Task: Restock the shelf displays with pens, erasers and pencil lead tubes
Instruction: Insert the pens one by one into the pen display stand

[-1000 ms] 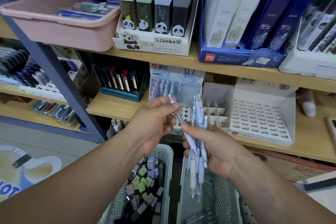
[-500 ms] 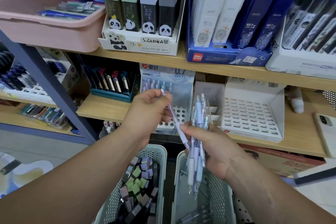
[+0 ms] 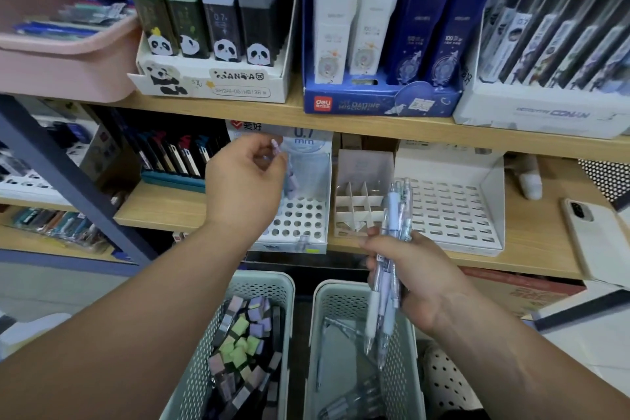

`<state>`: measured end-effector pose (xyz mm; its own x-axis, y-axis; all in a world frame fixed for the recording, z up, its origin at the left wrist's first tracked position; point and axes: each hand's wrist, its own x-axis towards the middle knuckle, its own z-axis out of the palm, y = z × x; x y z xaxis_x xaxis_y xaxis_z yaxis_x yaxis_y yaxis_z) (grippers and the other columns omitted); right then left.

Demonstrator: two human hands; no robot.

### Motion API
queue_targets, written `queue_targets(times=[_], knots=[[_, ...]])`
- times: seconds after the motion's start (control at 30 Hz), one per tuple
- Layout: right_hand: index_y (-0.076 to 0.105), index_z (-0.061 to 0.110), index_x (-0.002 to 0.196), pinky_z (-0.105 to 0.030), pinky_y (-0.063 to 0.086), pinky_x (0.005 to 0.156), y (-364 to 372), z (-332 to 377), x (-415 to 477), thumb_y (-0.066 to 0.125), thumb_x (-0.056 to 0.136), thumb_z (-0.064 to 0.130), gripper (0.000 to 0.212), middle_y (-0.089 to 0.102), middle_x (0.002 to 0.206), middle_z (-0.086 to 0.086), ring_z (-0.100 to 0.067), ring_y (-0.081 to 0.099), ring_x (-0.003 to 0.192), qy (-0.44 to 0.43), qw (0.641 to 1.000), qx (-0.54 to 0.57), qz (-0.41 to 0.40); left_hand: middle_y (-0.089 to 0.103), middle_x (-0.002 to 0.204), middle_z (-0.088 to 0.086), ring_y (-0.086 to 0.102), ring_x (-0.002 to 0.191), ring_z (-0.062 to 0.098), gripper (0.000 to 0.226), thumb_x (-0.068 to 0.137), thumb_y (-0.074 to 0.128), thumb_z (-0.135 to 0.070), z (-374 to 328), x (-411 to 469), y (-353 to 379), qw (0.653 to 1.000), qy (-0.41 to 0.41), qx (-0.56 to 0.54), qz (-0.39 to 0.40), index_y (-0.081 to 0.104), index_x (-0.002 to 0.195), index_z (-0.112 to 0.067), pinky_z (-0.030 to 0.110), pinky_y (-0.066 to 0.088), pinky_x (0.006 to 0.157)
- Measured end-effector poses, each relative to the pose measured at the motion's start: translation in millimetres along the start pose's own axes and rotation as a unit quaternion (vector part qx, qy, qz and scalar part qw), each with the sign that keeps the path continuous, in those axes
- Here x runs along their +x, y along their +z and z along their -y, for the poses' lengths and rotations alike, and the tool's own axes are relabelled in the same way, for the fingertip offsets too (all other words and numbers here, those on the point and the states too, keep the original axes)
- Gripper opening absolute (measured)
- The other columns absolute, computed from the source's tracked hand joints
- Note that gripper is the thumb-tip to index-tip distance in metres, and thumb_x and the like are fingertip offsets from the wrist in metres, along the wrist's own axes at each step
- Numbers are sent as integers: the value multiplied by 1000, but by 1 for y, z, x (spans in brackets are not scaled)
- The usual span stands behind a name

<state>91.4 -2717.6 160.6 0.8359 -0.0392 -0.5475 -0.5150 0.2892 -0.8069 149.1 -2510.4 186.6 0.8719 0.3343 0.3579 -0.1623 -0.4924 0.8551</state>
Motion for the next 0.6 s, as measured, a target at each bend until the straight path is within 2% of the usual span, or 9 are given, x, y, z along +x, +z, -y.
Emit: queue_targets(times=[0.1, 0.17, 0.23, 0.37, 0.43, 0.53, 0.6], knots=[[66, 10, 106, -34, 47, 68, -3, 1, 0, 82, 75, 3, 35, 68, 75, 0, -18, 60, 69, -5, 1000, -3, 5, 67, 79, -16, 58, 64, 3, 8, 90, 69, -22, 2, 3, 6, 997, 18, 72, -8, 72, 91, -30, 28, 51, 69], [67, 10, 102, -33, 48, 69, -4, 2, -1, 81, 77, 3, 30, 69, 79, -1, -17, 62, 70, -8, 1000, -5, 7, 72, 85, -9, 63, 72, 21, 11, 92, 67, -26, 8, 5, 11, 991, 39, 124, -7, 76, 97, -22, 36, 54, 72], [67, 11, 99, -32, 48, 70, -5, 3, -1, 80, 78, 2, 27, 69, 82, -2, -16, 62, 70, -11, 1000, -6, 11, 75, 88, -6, 64, 76, 30, 15, 93, 65, -26, 13, 6, 15, 985, 61, 159, 2, 77, 99, -21, 40, 54, 73], [68, 13, 95, -30, 49, 67, -7, 5, -2, 80, 78, 2, 23, 68, 85, -3, -16, 61, 69, -15, 999, -9, 27, 76, 86, -1, 63, 78, 31, 15, 94, 63, -25, 15, 6, 21, 978, 88, 189, 7, 77, 96, -21, 39, 52, 70], [69, 12, 98, -31, 49, 68, -8, 7, -2, 81, 78, 3, 25, 69, 85, -2, -16, 62, 71, -16, 999, -12, 26, 75, 83, -1, 65, 82, 31, 14, 93, 63, -24, 14, 7, 23, 975, 95, 201, 15, 77, 93, -20, 39, 53, 70], [69, 11, 104, -32, 50, 70, -7, 8, -2, 82, 78, 6, 30, 70, 83, 0, -16, 63, 72, -15, 999, -17, 25, 73, 80, -6, 65, 86, 27, 19, 89, 67, -22, 12, 7, 25, 977, 79, 198, 27, 68, 107, -23, 40, 53, 74], [68, 11, 105, -30, 50, 68, -6, 7, -1, 81, 78, 5, 31, 70, 80, 2, -15, 63, 69, -15, 999, -16, 29, 72, 80, -8, 64, 86, 25, 24, 88, 68, -22, 11, 7, 26, 978, 73, 193, 26, 60, 110, -25, 41, 53, 74]])
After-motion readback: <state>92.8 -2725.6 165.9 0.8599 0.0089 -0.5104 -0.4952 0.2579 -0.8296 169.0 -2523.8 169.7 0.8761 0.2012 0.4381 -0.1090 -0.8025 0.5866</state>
